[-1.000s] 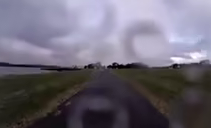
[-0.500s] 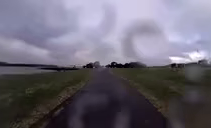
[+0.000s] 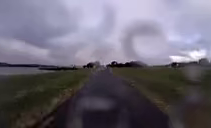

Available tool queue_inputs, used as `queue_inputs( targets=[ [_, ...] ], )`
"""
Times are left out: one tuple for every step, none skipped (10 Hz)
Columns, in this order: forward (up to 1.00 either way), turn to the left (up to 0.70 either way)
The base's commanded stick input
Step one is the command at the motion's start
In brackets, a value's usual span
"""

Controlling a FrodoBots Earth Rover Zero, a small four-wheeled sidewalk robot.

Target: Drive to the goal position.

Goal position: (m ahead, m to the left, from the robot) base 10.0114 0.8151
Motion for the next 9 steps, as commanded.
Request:
queue_inputs(
  targets=[
    [0.7, 0.0],
    [0.7, 0.0],
    [0.7, 0.0],
    [0.7, 0.0],
    [0.7, 0.0],
    [0.7, 0.0],
    [0.7, 0.0],
    [0.7, 0.0],
    [0.7, 0.0]
  ],
)
